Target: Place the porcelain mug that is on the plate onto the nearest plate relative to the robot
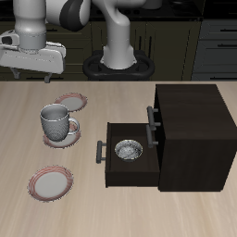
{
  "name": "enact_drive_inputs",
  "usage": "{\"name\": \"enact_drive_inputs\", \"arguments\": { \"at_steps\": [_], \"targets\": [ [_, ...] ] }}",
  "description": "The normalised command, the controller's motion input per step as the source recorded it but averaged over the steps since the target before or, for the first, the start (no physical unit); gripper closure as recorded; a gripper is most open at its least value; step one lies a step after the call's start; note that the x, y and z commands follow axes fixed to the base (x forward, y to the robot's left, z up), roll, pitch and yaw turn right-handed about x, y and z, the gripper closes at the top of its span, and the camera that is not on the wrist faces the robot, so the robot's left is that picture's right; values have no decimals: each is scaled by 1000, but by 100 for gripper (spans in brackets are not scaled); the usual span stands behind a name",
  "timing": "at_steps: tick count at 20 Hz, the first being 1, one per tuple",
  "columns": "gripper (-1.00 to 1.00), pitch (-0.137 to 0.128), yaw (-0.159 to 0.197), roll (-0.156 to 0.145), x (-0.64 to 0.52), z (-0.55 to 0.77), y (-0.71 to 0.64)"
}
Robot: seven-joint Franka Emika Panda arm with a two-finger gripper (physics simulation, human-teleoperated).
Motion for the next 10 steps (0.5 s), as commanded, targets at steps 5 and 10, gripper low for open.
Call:
{"name": "enact_drive_inputs", "arguments": {
  "at_steps": [5, 10],
  "targets": [
    [-100, 0, 14, 25, -11, -345, 71],
    [-100, -21, -9, 14, -72, -407, 44]
  ]
}}
